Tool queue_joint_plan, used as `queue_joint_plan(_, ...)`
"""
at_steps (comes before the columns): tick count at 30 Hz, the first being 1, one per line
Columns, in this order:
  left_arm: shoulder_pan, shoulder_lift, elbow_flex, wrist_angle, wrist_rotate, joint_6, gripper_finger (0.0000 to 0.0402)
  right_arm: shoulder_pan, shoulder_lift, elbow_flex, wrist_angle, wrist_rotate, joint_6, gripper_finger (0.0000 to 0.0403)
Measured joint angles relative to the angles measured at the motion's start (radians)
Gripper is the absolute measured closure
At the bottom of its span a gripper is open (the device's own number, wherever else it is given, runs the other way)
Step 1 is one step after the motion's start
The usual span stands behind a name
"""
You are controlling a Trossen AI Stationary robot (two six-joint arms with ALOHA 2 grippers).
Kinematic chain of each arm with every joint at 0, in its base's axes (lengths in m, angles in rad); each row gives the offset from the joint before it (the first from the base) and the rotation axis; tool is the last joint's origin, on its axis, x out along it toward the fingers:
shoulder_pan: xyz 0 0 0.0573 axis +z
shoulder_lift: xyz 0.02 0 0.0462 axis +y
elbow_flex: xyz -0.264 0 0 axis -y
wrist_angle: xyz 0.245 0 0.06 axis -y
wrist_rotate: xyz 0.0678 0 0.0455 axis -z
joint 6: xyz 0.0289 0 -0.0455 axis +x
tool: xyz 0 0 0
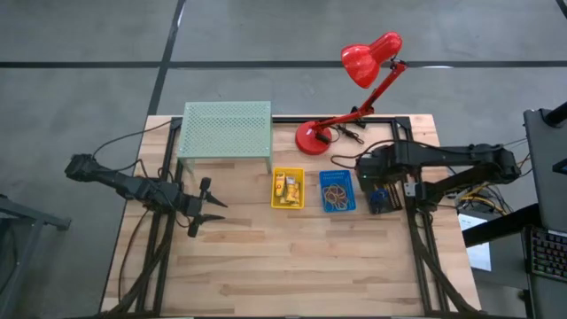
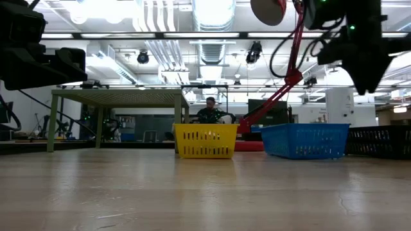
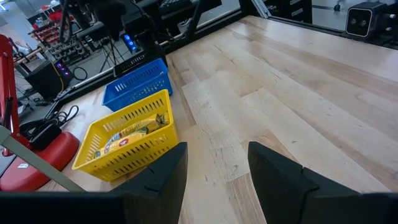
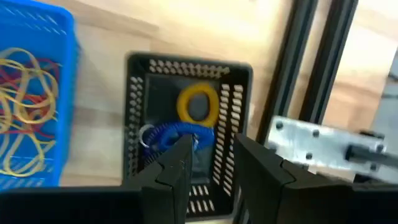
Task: Pick & Place Office Desk Supplies
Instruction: Put the black basket filled with spring keychains on the shelf
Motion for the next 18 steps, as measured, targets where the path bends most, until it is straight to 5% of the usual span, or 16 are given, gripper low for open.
queue_joint_plan(12, 0.000, 0.000, 0.000, 0.000, 0.000, 0.000, 0.0229, 0.000, -0.231, -0.255, 0.083, -0.084, 0.135, 0.0287)
queue_joint_plan(18, 0.000, -0.001, 0.000, 0.000, 0.000, 0.000, 0.0229, 0.004, -0.274, -0.250, 0.096, -0.074, 0.129, 0.0287)
